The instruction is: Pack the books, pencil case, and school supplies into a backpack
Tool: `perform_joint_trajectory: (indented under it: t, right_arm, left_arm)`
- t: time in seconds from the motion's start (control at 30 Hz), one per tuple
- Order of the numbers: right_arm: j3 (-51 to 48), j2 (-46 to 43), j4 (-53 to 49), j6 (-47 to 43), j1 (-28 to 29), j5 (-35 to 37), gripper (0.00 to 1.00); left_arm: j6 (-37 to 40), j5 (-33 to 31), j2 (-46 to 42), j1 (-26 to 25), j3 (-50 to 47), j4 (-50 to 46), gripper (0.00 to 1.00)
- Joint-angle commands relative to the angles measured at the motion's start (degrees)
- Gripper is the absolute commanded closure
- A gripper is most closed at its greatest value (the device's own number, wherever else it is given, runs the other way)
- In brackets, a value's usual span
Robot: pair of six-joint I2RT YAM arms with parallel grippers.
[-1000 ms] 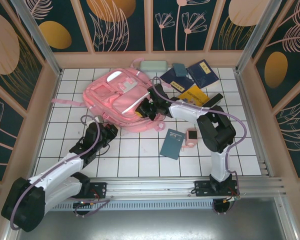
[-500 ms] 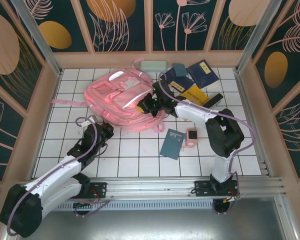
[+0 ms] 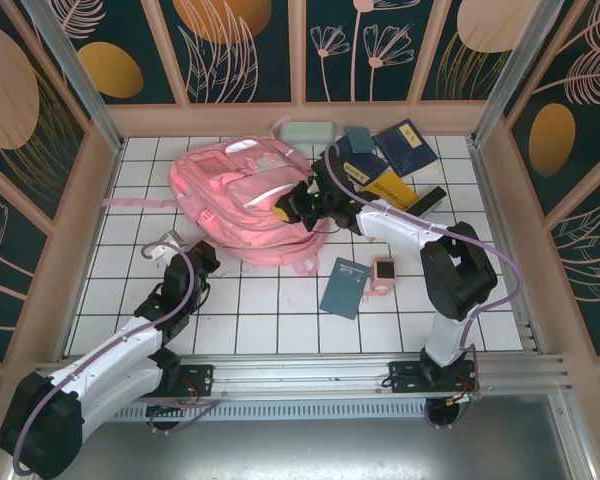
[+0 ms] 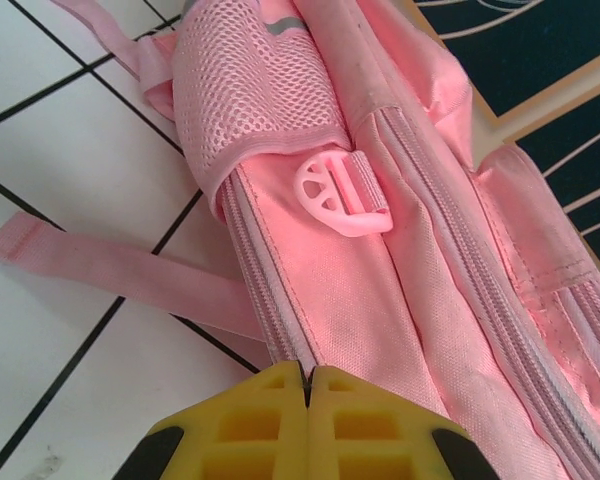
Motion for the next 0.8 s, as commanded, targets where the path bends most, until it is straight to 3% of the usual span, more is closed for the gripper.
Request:
perform_joint_trajectory:
  t: [0.0,0.2,0.33,0.67,0.77]
  right_arm:
    - [-0.4,-4.0,3.3,-0.8,-1.4,-1.7,1.00]
    - [-0.9,-4.1,2.8,-1.3,-1.2,-2.2,1.00]
    - [-0.9,-3.6,2.3,-1.7,-2.3,-2.2,1.00]
    - [2.2,-1.5,1.4,-3.0,-2.4,-4.8,1.00]
    - [4.6,0.0,-2.9,-6.5,-1.6,-4.8,1.00]
  left_arm:
    - [1.8,-9.9,0.2,0.7,-0.9,1.9,1.00]
    - [2.0,-14.8,0.3,0.7,-0.4,-0.3,1.00]
    - [2.8,-11.8,-1.6,0.7,-1.6,1.2,1.00]
    - [4.3,-12.5,-1.5,0.7,-1.4,-1.3,1.00]
    - [8.1,-10.1,1.1,0.7,3.8,-5.5,0.77]
